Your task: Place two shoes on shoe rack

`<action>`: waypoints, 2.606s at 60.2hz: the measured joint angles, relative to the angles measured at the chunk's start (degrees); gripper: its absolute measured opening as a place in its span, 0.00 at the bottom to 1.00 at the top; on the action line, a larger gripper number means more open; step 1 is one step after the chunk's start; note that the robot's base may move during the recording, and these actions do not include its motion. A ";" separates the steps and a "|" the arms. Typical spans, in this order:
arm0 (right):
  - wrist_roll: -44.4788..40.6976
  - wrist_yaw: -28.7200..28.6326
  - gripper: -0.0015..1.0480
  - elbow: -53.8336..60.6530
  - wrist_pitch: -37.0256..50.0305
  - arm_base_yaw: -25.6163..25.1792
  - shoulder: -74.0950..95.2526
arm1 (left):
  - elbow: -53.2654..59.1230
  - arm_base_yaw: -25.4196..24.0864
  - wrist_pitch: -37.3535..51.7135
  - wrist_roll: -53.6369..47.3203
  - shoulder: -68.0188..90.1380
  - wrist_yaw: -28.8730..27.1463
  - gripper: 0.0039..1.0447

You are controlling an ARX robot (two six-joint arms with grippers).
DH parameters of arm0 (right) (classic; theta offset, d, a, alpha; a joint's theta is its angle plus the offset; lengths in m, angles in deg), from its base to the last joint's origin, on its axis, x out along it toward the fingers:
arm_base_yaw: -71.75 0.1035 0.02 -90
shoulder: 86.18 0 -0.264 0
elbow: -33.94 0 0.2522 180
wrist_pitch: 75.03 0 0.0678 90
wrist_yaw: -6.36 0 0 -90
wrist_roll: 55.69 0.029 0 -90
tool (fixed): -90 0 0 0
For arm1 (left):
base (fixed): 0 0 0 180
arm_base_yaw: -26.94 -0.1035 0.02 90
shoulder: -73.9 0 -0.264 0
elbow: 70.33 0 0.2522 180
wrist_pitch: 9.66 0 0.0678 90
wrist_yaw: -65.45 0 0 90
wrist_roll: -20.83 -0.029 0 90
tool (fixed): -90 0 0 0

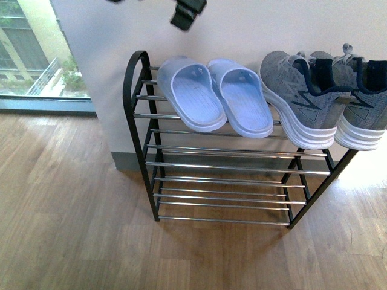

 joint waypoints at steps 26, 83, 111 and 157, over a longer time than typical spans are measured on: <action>0.00 -0.04 0.91 0.02 0.00 0.00 0.00 | 59.65 -8.94 58.73 16.15 -34.53 -3.80 0.41; 0.00 -0.09 0.91 0.02 0.00 0.00 0.00 | 98.82 -21.53 61.44 17.92 -70.40 8.94 0.01; 0.00 -0.11 0.91 0.02 0.00 0.00 0.00 | 102.53 -21.53 46.14 17.92 -88.91 9.29 0.01; 0.00 -0.11 0.91 0.00 0.00 0.00 0.00 | 102.57 -21.53 24.26 17.92 -112.17 9.29 0.01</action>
